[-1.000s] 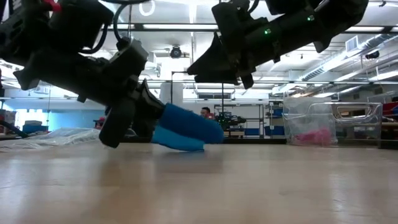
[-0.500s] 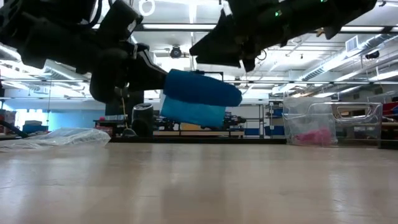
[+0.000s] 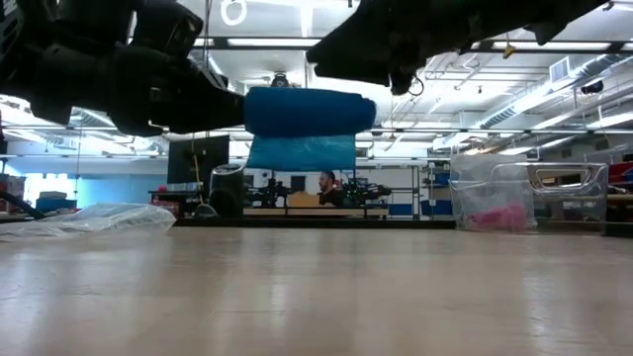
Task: Roll bandage
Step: Roll the blue bandage
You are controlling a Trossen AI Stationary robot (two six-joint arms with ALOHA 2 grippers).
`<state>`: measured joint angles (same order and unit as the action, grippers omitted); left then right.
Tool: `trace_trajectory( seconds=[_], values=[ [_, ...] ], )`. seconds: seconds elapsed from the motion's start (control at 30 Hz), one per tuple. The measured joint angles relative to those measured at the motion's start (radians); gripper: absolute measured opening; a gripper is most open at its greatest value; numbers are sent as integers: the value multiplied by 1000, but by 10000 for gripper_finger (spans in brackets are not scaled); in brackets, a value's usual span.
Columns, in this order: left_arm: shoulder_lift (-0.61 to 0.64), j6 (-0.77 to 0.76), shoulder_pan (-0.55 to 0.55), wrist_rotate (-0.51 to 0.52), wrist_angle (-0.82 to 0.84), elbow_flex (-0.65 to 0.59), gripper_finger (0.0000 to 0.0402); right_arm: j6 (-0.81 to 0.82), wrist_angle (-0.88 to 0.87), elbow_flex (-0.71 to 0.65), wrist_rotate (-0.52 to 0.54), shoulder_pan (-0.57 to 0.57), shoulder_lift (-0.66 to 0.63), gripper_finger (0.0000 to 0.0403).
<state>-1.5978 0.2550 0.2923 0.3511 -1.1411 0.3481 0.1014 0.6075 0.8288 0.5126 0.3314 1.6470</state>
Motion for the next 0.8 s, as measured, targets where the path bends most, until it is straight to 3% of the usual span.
trace_trajectory(
  seconds=[0.23,0.33,0.5,0.63,0.8],
  values=[
    [56,-21,-26,-3,-67,-36,3,-85,46,0,33,41,0,155],
    [108,-36,-48,-59,-63,-52,3,-105,31,0,87,54,-15,155],
    [204,-105,-108,-148,-57,-68,3,-133,-124,0,193,66,-88,155],
    [262,-152,-133,-201,-64,-68,3,-54,-298,1,203,66,-126,155],
    [287,-154,-136,-207,-79,-66,3,5,-312,-34,203,68,-135,159]
  ],
)
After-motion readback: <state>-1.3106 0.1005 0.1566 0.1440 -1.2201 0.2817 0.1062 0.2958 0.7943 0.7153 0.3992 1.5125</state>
